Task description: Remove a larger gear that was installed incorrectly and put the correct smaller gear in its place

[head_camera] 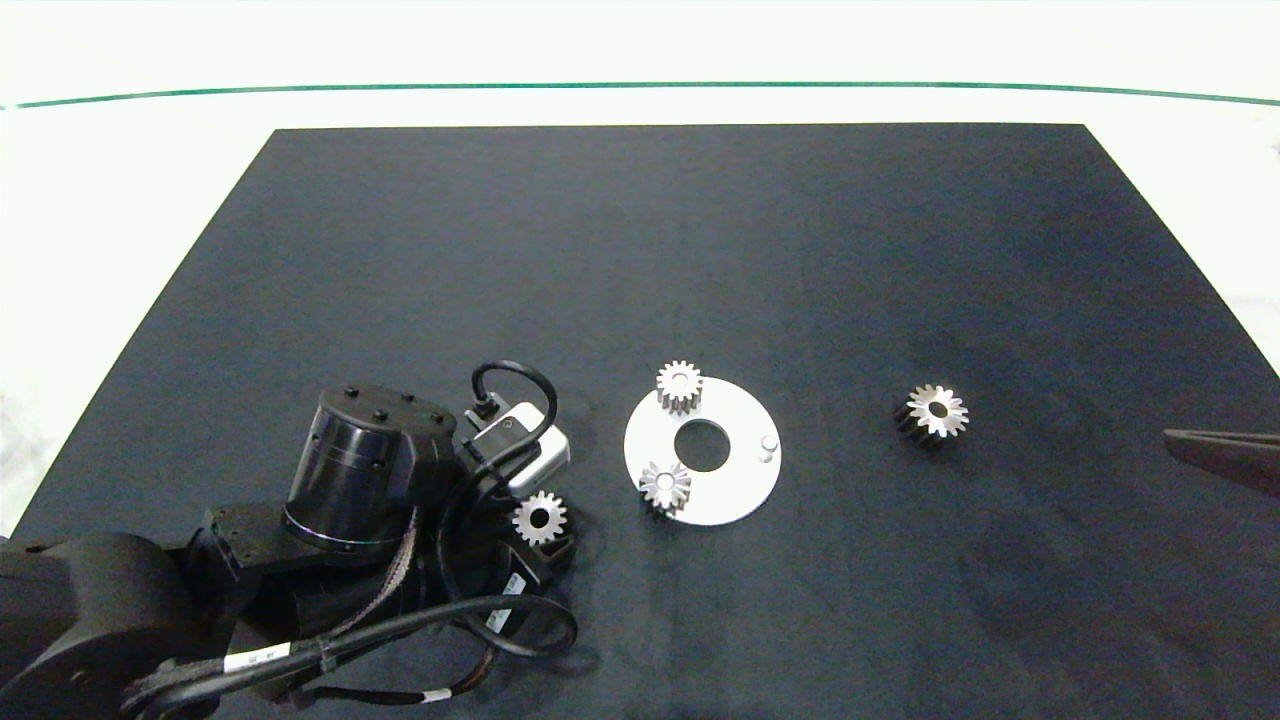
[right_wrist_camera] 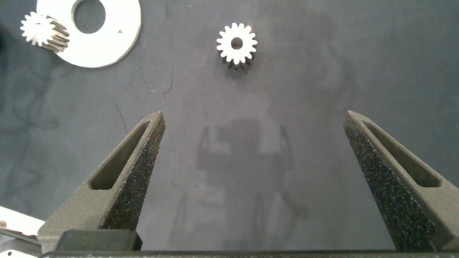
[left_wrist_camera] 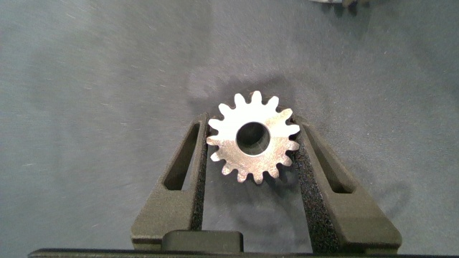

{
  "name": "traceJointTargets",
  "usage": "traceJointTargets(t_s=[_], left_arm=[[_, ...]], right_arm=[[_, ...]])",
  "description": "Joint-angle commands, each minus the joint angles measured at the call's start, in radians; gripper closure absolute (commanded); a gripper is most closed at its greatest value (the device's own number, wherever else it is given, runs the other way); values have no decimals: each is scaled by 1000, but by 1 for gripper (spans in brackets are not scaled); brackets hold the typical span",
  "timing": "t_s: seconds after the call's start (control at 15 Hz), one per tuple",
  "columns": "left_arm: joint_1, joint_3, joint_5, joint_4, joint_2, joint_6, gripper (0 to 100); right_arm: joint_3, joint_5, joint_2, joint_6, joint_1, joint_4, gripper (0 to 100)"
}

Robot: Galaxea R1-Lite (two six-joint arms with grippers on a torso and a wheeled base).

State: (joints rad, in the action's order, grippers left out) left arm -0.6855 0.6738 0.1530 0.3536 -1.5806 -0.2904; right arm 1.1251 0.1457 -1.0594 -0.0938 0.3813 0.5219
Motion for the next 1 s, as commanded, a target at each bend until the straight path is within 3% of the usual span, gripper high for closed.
traceJointTargets(t_s=[0.07, 0.2, 0.33, 0.47, 0.67, 1.0], left_arm=[[-31, 3, 7, 1, 56, -18, 78], [-37, 10, 10, -1, 73, -82, 78], [-46, 38, 13, -4, 82, -107, 78], [-78, 101, 17, -81, 91, -110, 78], [-164, 234, 40, -285, 88, -105, 78], [-229, 440, 62, -298, -67, -90, 78]], right_arm=[[1, 0, 16, -1, 1, 6, 0], [1, 0, 29, -1, 1, 6, 0], [2, 0, 44, -1, 4, 9, 0], [1, 0, 75, -1, 31, 18, 0], [7, 2, 125, -1, 36, 58, 0], [9, 5, 214, -4, 34, 121, 0]])
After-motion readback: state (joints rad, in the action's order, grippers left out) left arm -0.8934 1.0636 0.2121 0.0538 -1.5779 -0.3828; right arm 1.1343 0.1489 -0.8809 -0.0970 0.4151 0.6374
